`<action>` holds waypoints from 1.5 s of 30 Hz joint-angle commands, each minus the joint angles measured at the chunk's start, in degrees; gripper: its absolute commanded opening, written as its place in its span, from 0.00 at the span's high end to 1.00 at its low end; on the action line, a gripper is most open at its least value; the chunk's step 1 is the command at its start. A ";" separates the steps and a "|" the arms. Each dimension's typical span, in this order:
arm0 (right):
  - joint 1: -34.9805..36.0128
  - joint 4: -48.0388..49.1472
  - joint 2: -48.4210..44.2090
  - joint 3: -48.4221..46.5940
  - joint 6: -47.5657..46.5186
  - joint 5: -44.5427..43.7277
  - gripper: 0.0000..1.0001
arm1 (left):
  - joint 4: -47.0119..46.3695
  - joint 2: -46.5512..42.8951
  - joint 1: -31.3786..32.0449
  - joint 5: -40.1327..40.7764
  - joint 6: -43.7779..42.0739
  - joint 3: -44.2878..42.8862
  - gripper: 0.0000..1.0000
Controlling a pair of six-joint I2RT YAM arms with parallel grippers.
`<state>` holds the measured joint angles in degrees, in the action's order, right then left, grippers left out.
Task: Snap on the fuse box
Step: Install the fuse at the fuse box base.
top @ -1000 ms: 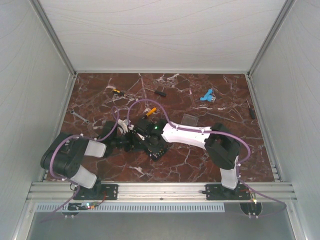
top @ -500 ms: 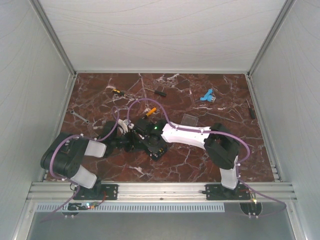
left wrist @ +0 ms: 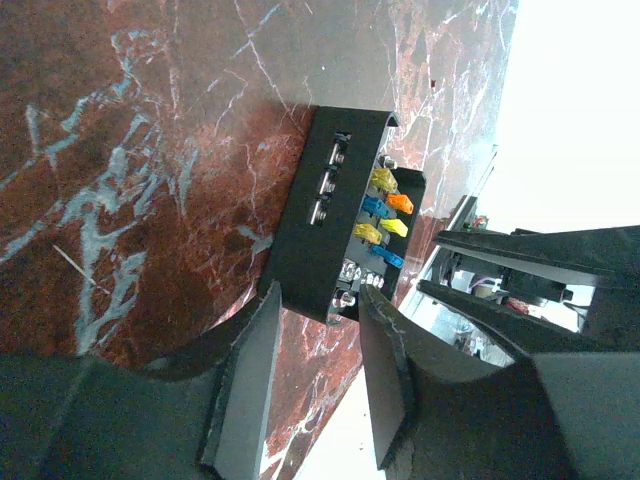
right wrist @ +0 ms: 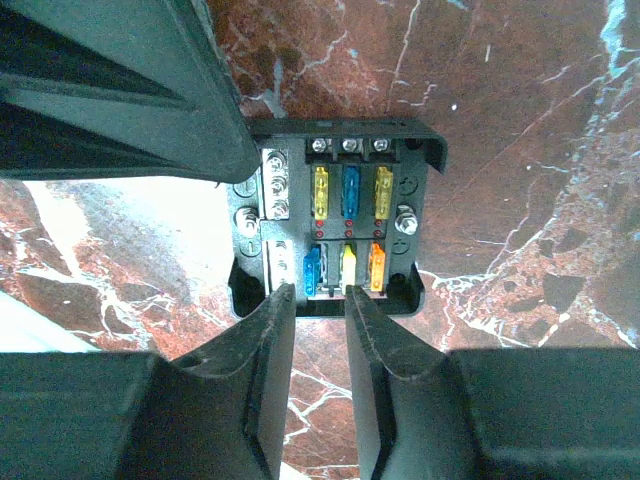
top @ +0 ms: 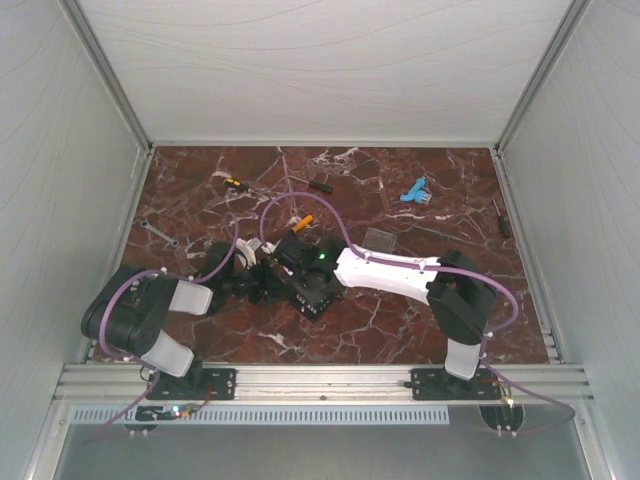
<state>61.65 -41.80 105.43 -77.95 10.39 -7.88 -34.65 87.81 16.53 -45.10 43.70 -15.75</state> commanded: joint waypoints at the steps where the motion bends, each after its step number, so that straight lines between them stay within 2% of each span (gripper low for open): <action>1: 0.24 1.90 -3.14 1.15 0.71 -2.20 0.76 | -2.92 -0.18 -0.27 -1.17 0.13 0.02 0.62; 16: 0.17 3.96 -0.92 2.85 1.38 -0.95 0.84 | -3.14 0.75 -0.27 -1.57 0.26 0.03 0.56; 37: 0.22 4.59 0.99 2.94 -0.26 0.20 0.85 | -3.27 2.62 -0.23 -1.83 0.33 -0.38 0.56; 45: -1.38 3.74 -0.47 4.09 -0.65 0.76 0.96 | -3.07 2.80 -0.27 -1.68 0.01 -0.51 0.56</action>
<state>61.10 -38.28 106.02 -74.70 10.79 -7.70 -35.18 89.84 16.53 -46.15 43.79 -15.44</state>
